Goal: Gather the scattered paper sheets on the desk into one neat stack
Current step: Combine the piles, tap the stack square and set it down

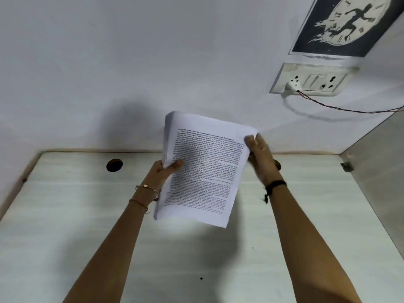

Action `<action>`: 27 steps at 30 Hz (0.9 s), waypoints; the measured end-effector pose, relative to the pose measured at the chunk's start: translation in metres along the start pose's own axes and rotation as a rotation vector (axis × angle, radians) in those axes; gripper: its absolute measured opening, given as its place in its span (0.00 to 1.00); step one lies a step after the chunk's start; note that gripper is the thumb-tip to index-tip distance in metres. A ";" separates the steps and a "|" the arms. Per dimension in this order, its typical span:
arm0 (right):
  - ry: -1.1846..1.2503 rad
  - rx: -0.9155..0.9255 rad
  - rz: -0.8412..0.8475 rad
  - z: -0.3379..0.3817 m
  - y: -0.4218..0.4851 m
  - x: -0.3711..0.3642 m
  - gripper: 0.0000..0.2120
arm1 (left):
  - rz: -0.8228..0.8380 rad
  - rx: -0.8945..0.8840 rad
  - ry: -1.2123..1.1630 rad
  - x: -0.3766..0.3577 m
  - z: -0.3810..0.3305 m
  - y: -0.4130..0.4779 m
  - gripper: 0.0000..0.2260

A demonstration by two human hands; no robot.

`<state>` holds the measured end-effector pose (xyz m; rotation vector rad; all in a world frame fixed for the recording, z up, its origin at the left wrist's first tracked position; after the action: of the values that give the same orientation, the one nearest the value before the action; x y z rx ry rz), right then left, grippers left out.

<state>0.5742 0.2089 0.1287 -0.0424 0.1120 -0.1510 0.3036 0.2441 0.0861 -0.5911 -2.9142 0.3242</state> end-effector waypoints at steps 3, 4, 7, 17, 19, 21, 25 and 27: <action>0.004 -0.170 0.180 -0.041 -0.029 -0.031 0.16 | -0.025 -0.024 -0.146 -0.005 0.002 -0.004 0.39; -0.058 -0.182 0.188 -0.046 -0.034 -0.037 0.15 | -0.036 -0.032 -0.166 -0.006 0.003 -0.004 0.39; -0.142 -0.122 0.108 -0.045 -0.035 -0.037 0.14 | -0.044 -0.049 -0.132 -0.008 0.006 -0.007 0.41; -0.212 -0.157 -0.060 -0.083 -0.056 -0.023 0.25 | -0.109 0.084 0.163 -0.010 0.046 -0.024 0.37; -0.192 -0.262 0.006 -0.112 -0.068 -0.027 0.28 | -0.085 0.166 0.200 -0.017 0.069 -0.035 0.36; -0.189 -0.313 0.048 -0.131 -0.075 -0.027 0.31 | -0.082 0.209 0.186 -0.021 0.082 -0.044 0.34; -0.283 -0.333 0.015 -0.130 -0.073 -0.024 0.28 | -0.067 0.239 0.257 -0.022 0.077 -0.042 0.41; -0.386 -0.307 -0.005 -0.121 -0.066 -0.022 0.21 | -0.062 0.219 0.279 -0.023 0.068 -0.036 0.45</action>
<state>0.5291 0.1428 0.0141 -0.3758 -0.2519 -0.1268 0.2985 0.1907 0.0266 -0.4682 -2.5809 0.5013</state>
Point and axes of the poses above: each hand's wrist, its own y-axis towards the middle knuckle, its own x-axis out of the back of the hand, z = x × y, the point moved 8 cm from there along y, towards the middle knuckle, and after that the axes turned 3 degrees about z, right-handed, at the moved point
